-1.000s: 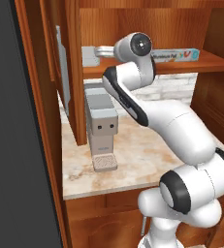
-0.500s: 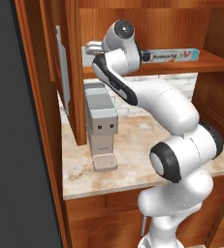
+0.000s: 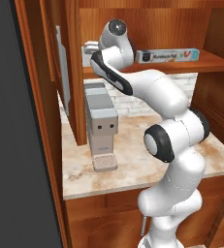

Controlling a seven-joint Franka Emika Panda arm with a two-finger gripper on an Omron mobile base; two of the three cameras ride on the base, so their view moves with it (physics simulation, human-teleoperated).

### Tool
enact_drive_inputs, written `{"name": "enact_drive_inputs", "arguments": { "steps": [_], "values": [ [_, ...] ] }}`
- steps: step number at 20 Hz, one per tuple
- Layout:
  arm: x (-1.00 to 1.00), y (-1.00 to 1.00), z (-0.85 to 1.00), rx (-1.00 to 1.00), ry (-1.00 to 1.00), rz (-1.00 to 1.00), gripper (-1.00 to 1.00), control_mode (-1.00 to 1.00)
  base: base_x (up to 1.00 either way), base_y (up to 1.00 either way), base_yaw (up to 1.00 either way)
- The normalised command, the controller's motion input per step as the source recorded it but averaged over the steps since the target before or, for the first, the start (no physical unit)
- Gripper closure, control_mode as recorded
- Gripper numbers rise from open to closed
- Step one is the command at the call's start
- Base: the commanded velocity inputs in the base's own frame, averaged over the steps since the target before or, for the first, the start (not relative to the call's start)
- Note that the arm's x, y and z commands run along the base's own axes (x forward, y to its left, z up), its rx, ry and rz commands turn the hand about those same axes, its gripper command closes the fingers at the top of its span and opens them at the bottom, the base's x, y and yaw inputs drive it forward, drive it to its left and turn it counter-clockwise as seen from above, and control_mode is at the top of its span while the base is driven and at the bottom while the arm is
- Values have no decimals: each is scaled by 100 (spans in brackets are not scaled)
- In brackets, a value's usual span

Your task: Retrieve the tupperware and aluminum foil from the cabinet and place them on the dining counter near the plate with tomato and lemon wedge to prepare for storing leftovers.

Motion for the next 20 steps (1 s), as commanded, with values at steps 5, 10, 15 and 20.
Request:
{"name": "enact_drive_inputs", "arguments": {
  "steps": [5,10,15,20],
  "values": [
    [67,4,-28,0,1,-1,-100,-100,0,0,0],
    [46,27,-29,0,16,-8,100,-100,0,0,0],
    [2,13,-14,-1,5,-2,100,-100,0,0,0],
    [-38,-20,-14,0,-3,-13,100,-100,0,0,0]
  ]
}}
